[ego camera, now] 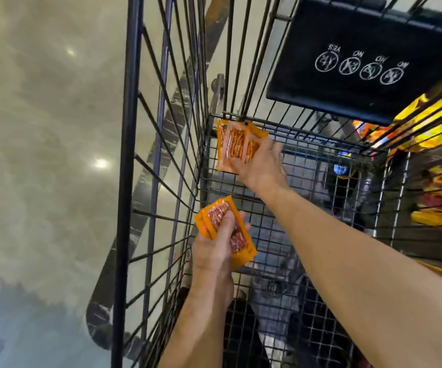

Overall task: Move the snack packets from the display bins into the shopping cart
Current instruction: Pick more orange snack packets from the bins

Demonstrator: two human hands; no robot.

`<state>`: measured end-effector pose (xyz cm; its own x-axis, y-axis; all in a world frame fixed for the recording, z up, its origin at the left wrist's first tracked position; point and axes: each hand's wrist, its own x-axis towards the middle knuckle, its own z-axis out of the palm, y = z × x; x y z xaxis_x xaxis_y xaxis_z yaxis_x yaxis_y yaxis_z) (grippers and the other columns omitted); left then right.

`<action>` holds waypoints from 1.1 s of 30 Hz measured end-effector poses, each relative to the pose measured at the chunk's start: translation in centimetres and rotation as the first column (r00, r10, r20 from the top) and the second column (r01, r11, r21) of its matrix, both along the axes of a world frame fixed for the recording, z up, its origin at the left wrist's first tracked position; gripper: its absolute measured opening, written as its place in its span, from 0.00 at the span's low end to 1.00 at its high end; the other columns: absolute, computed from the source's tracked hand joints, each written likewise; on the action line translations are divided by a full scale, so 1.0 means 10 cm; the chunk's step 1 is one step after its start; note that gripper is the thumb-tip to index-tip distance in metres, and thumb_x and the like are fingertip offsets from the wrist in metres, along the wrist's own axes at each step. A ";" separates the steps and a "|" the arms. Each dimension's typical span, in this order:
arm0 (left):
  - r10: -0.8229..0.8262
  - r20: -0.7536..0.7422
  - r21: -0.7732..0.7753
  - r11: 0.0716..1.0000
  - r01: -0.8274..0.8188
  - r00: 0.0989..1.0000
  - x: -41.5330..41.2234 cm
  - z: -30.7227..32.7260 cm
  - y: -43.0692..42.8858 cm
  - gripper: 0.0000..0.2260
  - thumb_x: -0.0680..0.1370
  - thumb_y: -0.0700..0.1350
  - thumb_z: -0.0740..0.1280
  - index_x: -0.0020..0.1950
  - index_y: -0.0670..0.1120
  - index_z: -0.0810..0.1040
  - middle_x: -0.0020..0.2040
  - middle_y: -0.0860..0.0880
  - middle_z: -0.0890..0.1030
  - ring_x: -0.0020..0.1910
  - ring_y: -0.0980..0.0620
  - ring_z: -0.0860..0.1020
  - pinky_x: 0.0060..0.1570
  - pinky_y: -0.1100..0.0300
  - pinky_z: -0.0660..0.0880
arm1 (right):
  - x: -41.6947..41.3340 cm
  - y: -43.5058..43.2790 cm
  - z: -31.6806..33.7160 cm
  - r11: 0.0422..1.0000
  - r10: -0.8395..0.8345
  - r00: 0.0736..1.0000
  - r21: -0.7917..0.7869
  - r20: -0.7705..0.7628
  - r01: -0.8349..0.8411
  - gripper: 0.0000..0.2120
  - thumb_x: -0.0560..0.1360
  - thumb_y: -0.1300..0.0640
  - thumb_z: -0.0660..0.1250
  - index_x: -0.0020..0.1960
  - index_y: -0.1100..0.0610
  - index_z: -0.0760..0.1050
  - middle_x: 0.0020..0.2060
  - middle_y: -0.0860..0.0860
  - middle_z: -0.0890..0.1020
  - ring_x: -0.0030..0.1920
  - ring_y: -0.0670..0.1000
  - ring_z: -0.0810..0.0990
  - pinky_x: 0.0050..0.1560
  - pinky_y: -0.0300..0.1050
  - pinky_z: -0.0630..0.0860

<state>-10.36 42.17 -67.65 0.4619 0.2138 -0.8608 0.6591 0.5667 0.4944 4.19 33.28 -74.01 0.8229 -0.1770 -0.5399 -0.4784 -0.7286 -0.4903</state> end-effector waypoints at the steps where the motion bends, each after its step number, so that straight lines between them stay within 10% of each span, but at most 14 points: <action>1: -0.027 -0.003 0.018 0.999 0.027 1.000 0.03 0.00 0.02 0.07 0.83 0.46 0.70 0.56 0.45 0.86 0.50 0.45 0.89 0.43 0.51 0.88 0.44 0.56 0.84 | -0.03 -0.07 0.01 0.997 -0.023 1.000 0.079 0.018 0.022 0.30 0.75 0.44 0.74 0.71 0.48 0.65 0.57 0.45 0.67 0.61 0.51 0.75 0.65 0.57 0.76; 6: -0.013 -0.044 0.031 0.999 0.014 0.999 0.02 0.08 -0.06 0.06 0.82 0.50 0.72 0.54 0.50 0.86 0.48 0.51 0.90 0.46 0.52 0.89 0.38 0.60 0.83 | -0.19 -0.46 0.17 0.950 -0.125 0.992 0.291 0.027 0.112 0.08 0.81 0.56 0.68 0.59 0.48 0.77 0.49 0.47 0.82 0.46 0.49 0.85 0.52 0.58 0.84; 11: -0.009 -0.061 0.013 1.000 0.010 0.998 0.04 0.13 -0.08 0.07 0.80 0.52 0.74 0.53 0.50 0.87 0.51 0.50 0.90 0.49 0.50 0.89 0.43 0.55 0.84 | -0.45 -0.79 0.56 0.840 -0.126 0.992 0.530 -0.019 0.116 0.13 0.81 0.61 0.69 0.59 0.44 0.78 0.49 0.42 0.87 0.48 0.43 0.87 0.40 0.37 0.83; 16: -0.111 0.002 -0.039 0.993 0.111 0.994 -0.01 0.15 -0.10 0.28 0.65 0.69 0.79 0.58 0.53 0.87 0.53 0.48 0.89 0.53 0.48 0.88 0.44 0.54 0.84 | -0.80 -0.84 0.80 0.625 0.064 0.974 0.770 -0.218 0.131 0.16 0.78 0.62 0.72 0.65 0.56 0.77 0.55 0.54 0.87 0.54 0.59 0.87 0.53 0.57 0.84; 26: -0.018 0.027 -0.087 0.996 0.020 0.999 -0.06 0.04 -0.13 0.24 0.67 0.52 0.79 0.59 0.42 0.84 0.53 0.39 0.88 0.48 0.43 0.88 0.40 0.53 0.84 | -1.04 -0.51 0.88 0.815 0.235 0.970 0.555 -0.058 -0.165 0.14 0.77 0.60 0.75 0.61 0.50 0.82 0.52 0.50 0.83 0.53 0.51 0.84 0.57 0.54 0.82; 29: -0.008 -0.001 -0.060 0.998 0.007 1.000 -0.07 0.01 -0.11 0.23 0.65 0.53 0.82 0.56 0.45 0.86 0.51 0.40 0.89 0.46 0.44 0.88 0.40 0.54 0.84 | -0.91 -0.58 0.89 0.847 0.354 0.933 0.441 -0.057 -0.295 0.16 0.75 0.56 0.77 0.61 0.45 0.82 0.49 0.43 0.85 0.49 0.38 0.82 0.51 0.39 0.79; 33: -0.061 -0.061 0.003 0.998 0.061 0.996 -0.05 -0.02 -0.07 0.25 0.64 0.58 0.84 0.55 0.47 0.88 0.48 0.47 0.89 0.43 0.51 0.87 0.39 0.58 0.81 | -0.53 -0.49 0.81 0.896 0.039 0.993 0.444 -0.114 0.016 0.13 0.79 0.55 0.72 0.62 0.45 0.79 0.53 0.42 0.84 0.50 0.38 0.82 0.55 0.40 0.80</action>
<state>-10.85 41.43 -67.86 0.4207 0.1911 -0.8869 0.7215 0.5222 0.4547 -1.07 28.33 -65.91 0.7496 0.1130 -0.6521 -0.5448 -0.4541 -0.7050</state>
